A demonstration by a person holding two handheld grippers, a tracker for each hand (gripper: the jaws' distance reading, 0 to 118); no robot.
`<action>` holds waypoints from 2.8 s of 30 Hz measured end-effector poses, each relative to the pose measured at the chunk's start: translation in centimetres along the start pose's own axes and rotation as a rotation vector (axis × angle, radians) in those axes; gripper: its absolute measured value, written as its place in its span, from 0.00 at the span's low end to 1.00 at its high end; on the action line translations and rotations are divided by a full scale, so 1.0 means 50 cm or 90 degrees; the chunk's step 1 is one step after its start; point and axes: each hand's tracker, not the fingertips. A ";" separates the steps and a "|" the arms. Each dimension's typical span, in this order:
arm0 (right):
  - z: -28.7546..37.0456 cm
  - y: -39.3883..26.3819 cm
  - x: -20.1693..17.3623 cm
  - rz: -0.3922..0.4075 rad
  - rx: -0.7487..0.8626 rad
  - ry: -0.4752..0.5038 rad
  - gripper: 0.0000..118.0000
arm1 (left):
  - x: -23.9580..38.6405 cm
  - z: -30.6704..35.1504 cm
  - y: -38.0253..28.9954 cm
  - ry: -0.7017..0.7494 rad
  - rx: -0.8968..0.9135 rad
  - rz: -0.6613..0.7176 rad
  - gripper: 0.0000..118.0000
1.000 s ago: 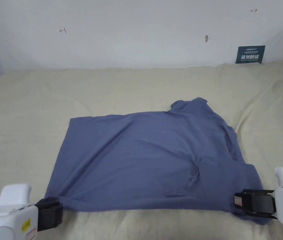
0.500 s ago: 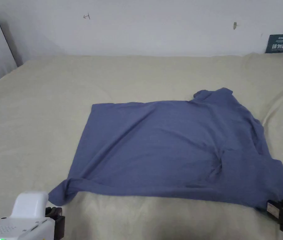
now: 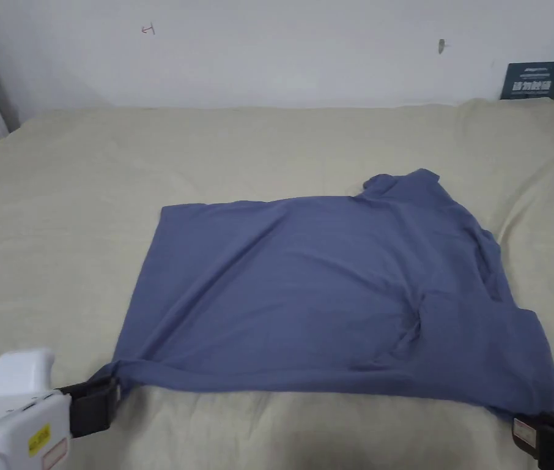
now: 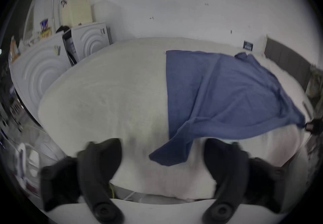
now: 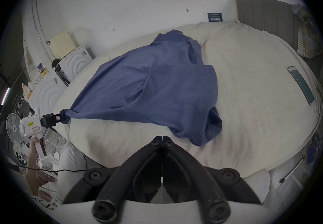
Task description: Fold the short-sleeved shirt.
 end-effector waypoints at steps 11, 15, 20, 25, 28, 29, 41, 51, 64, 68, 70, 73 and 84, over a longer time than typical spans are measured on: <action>0.013 -0.006 0.043 -0.033 -0.001 -0.027 0.00 | 0.012 -0.030 -0.005 -0.022 -0.025 0.007 0.01; 0.017 -0.002 0.050 -0.035 0.005 -0.026 0.00 | 0.036 -0.002 0.011 -0.010 -0.025 -0.036 0.01; 0.020 -0.002 0.053 -0.032 0.021 -0.019 0.04 | 0.042 0.008 0.016 -0.012 -0.018 -0.035 0.01; 0.001 0.000 0.061 -0.011 0.004 -0.055 0.78 | 0.051 0.012 0.019 0.005 -0.009 -0.068 0.01; -0.015 0.010 0.083 -0.044 -0.003 -0.054 0.78 | 0.046 0.010 0.015 0.001 -0.014 -0.042 0.01; -0.019 0.014 0.087 -0.055 0.003 -0.047 0.78 | 0.040 0.007 0.014 -0.007 -0.017 -0.028 0.01; -0.067 0.031 0.064 0.025 0.005 -0.060 0.16 | 0.041 -0.008 0.002 -0.010 -0.040 0.003 0.01; -0.032 0.071 0.057 0.055 0.024 -0.050 0.07 | 0.042 0.000 0.025 -0.006 -0.042 -0.009 0.01; -0.144 0.324 0.050 0.062 0.021 -0.047 0.07 | 0.088 -0.127 0.265 0.042 -0.007 -0.062 0.01; -0.244 0.378 0.067 0.036 -0.030 -0.062 0.07 | 0.082 -0.254 0.309 0.050 -0.055 -0.079 0.01; -0.280 0.384 0.076 0.033 -0.037 -0.058 0.09 | 0.090 -0.304 0.315 0.057 -0.086 -0.085 0.01; -0.315 0.383 0.083 0.044 -0.069 -0.086 0.57 | 0.093 -0.349 0.301 0.058 -0.109 -0.125 0.25; -0.136 0.309 0.066 0.084 0.045 -0.057 0.32 | 0.026 -0.166 0.242 -0.020 -0.069 0.004 0.98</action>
